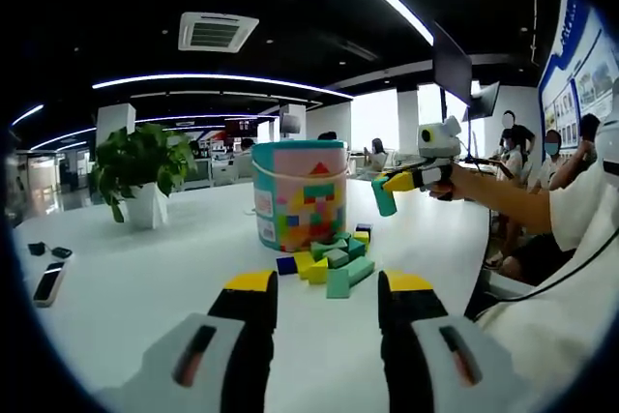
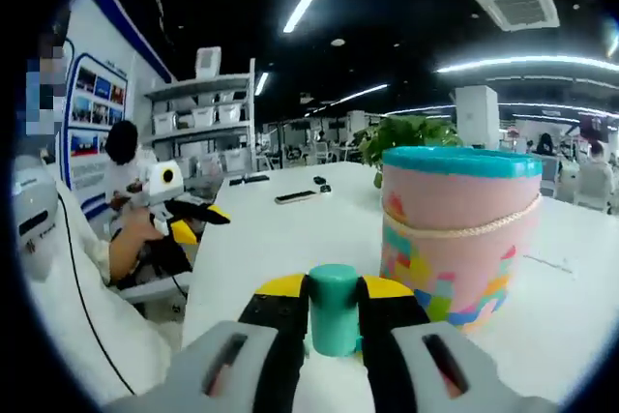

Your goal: Arrange the toys in the designated storage area by placing each visible toy with the group until no toy remains scattered across the table.

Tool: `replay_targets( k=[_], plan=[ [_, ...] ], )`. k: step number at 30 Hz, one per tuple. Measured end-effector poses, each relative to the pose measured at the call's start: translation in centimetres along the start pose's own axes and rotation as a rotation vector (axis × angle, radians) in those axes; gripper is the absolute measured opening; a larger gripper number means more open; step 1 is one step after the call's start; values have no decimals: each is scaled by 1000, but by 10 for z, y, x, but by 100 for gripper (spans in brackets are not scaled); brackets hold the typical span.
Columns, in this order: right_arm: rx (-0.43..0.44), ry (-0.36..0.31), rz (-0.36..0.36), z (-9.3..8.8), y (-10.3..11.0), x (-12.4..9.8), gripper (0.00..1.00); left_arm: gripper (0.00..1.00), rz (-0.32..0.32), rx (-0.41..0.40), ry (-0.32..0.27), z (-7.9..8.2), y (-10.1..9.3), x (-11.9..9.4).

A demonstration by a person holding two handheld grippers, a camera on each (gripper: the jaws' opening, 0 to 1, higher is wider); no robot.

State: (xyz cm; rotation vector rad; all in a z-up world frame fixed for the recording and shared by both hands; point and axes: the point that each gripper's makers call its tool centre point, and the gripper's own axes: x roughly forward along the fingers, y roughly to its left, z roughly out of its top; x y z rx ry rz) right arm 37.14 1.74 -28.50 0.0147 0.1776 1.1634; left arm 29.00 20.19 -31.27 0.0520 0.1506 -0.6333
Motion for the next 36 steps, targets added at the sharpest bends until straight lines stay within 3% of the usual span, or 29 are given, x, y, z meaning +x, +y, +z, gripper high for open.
replay_targets(
  k=[1, 6, 8, 12, 13, 16, 21, 27, 29, 36],
  plan=[
    [22, -35, -5, 3, 2, -2, 19, 42, 0, -1, 1, 0, 0, 0],
    [29, -92, -187, 8, -10, -12, 20, 42, -3, -4, 8, -3, 0, 1],
    [39, -119, -165, 14, -1, -14, 20, 42, -3, -6, 7, -4, 0, 1],
    [54, -183, -170, 34, -12, -19, 19, 42, -5, -7, 4, -3, -1, 2],
    [53, -197, -185, 38, -15, -20, 19, 42, -7, -7, 4, -3, -2, 2],
    [164, -178, -308, 40, -41, -25, 19, 42, -12, -7, 6, -4, -4, 3],
    [116, -271, -301, 67, -42, -30, 19, 42, -11, -13, 6, -5, -3, 2],
    [63, -336, -295, 106, -43, -32, 20, 42, -7, -15, 4, -4, -1, 0],
    [8, -342, -311, 121, -46, -31, 20, 42, -6, -14, 1, -3, -1, 0],
    [-52, -332, -354, 160, -66, -21, 20, 42, -12, -9, 9, -5, -4, 2]
  ],
)
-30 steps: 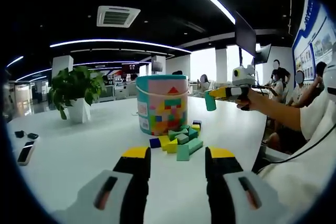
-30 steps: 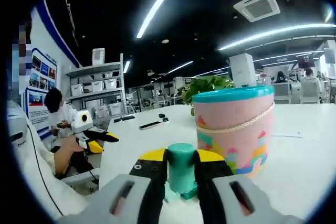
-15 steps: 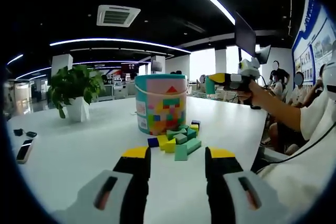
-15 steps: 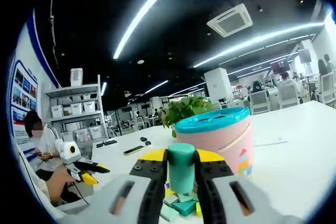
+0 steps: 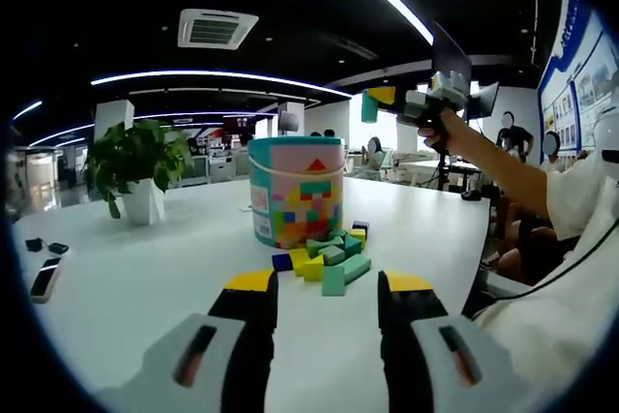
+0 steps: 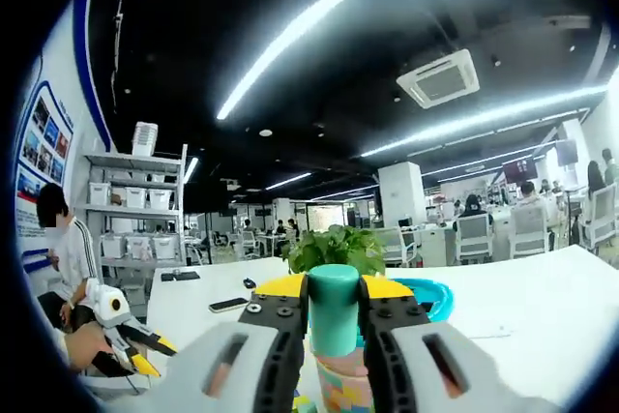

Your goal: Arrange the toys in the designated storage area by placing each visible toy with the group until no toy remains scattered across the table.

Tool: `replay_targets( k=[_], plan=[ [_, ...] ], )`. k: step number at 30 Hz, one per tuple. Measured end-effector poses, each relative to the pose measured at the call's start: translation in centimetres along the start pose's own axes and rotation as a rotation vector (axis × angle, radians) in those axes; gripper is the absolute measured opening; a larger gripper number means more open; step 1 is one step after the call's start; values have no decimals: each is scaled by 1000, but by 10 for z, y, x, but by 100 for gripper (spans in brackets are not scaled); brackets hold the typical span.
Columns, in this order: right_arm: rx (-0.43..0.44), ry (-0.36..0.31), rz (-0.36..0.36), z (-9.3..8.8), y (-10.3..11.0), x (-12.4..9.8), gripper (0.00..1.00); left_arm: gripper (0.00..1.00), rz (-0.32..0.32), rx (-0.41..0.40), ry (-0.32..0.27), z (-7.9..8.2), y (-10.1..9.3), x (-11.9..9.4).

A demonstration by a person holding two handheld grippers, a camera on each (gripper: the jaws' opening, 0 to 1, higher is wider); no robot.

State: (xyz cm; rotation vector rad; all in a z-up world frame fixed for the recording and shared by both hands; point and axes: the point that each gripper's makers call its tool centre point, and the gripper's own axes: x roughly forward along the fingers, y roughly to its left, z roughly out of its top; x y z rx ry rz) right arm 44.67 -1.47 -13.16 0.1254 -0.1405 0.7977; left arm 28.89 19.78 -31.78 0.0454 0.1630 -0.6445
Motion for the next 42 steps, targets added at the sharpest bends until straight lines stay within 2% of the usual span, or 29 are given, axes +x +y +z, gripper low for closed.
replay_targets(
  k=[4, 7, 9, 12, 18, 19, 20, 22, 28, 37, 42],
  plan=[
    [-59, 41, 12, 3, -8, 17, 20, 42, 3, 1, -5, 2, 1, -1],
    [-26, 90, -2, 4, -13, 27, 20, 42, 6, -1, -4, 2, 3, -1],
    [-2, 75, 30, 9, -9, 35, 20, 42, 5, -3, -3, 1, 3, 0],
    [-31, 50, 19, 17, -11, 47, 20, 42, 2, -5, 0, -1, 3, 1],
    [-8, 77, 26, 18, -12, 62, 20, 42, -2, 2, 2, 0, 2, 0],
    [-36, 86, 27, 17, -12, 65, 20, 42, 0, 3, -3, 1, 2, -1],
    [-50, 79, 4, 18, -16, 71, 20, 42, 6, 2, -9, 3, 4, -3],
    [-14, 56, -9, 19, -23, 79, 20, 42, 12, 4, -9, 3, 6, -3],
    [22, 64, -33, 5, -37, 92, 20, 42, 11, 4, -5, 3, 6, -2],
    [1, 91, -79, -8, -54, 100, 20, 42, 14, 2, -6, 2, 7, -3],
    [21, 107, -118, -18, -68, 106, 20, 42, 12, 1, -5, 1, 6, -2]
  ],
)
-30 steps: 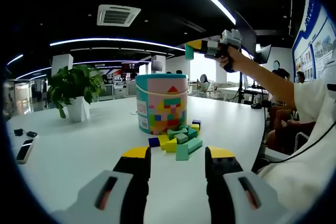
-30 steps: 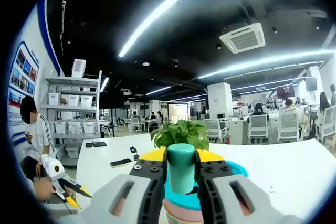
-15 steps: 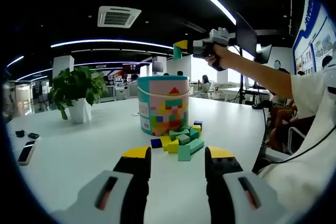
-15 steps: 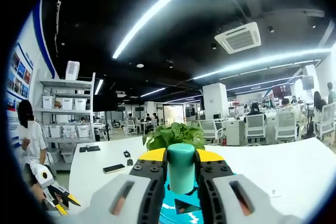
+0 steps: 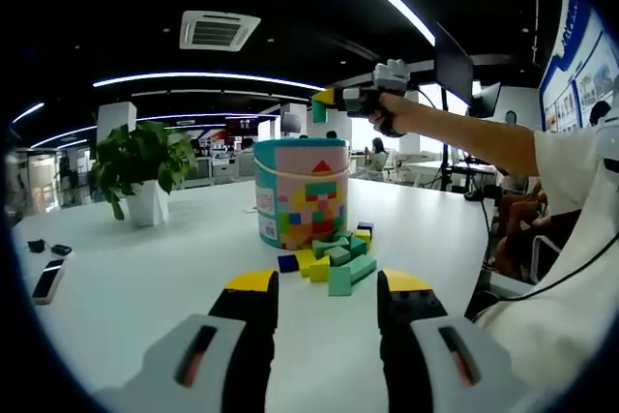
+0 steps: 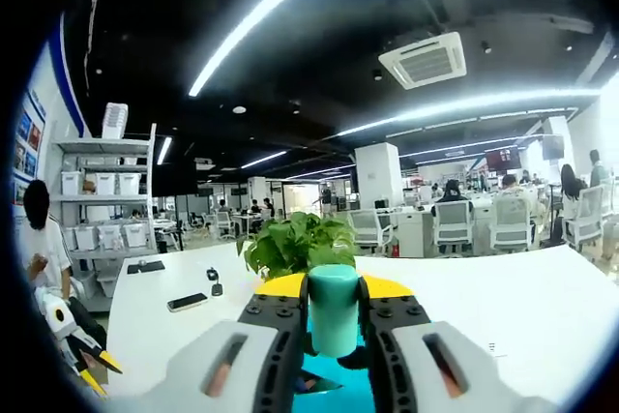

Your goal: Arrange the toys in the designated storage area by placing each visible toy with the group until no toy remains scattered across the table.

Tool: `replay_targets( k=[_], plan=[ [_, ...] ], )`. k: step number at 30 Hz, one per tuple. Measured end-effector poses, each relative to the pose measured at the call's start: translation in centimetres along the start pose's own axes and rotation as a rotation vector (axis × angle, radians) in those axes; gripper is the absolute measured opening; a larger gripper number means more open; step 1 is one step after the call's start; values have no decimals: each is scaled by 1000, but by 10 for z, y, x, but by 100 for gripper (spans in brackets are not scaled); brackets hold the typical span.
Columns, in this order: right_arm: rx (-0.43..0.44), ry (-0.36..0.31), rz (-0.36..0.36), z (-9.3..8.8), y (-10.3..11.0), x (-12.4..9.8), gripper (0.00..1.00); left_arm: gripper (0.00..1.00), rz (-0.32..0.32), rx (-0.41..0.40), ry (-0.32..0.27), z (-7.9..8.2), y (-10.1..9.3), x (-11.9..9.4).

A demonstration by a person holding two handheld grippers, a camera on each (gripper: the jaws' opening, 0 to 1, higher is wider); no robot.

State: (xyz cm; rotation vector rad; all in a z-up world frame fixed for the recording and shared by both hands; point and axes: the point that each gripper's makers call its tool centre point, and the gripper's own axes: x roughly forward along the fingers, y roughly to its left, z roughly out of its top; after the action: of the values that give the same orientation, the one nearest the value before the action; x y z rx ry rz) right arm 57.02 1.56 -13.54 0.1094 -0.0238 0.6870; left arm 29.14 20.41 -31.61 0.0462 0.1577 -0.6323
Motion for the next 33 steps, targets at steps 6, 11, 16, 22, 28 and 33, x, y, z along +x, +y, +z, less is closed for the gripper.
replay_targets(
  k=[6, 11, 16, 22, 28, 33],
  plan=[
    [-28, 42, -31, -15, -2, 12, 20, 42, -3, 2, 2, 0, -1, 1],
    [-35, 66, -54, -23, -9, 19, 20, 42, 0, 1, 1, 0, 0, 0],
    [-37, 100, -70, -32, -18, 25, 20, 42, -4, -1, 4, 0, 0, 0],
    [-6, 110, -77, -29, -19, 28, 20, 42, 1, -3, -6, 3, 2, -1],
    [5, 143, -73, -43, -16, 27, 20, 41, -10, -1, 1, 0, -2, 1],
    [-78, 186, -85, -52, -14, 21, 21, 41, -7, -7, 0, -1, -1, 0]
  ],
)
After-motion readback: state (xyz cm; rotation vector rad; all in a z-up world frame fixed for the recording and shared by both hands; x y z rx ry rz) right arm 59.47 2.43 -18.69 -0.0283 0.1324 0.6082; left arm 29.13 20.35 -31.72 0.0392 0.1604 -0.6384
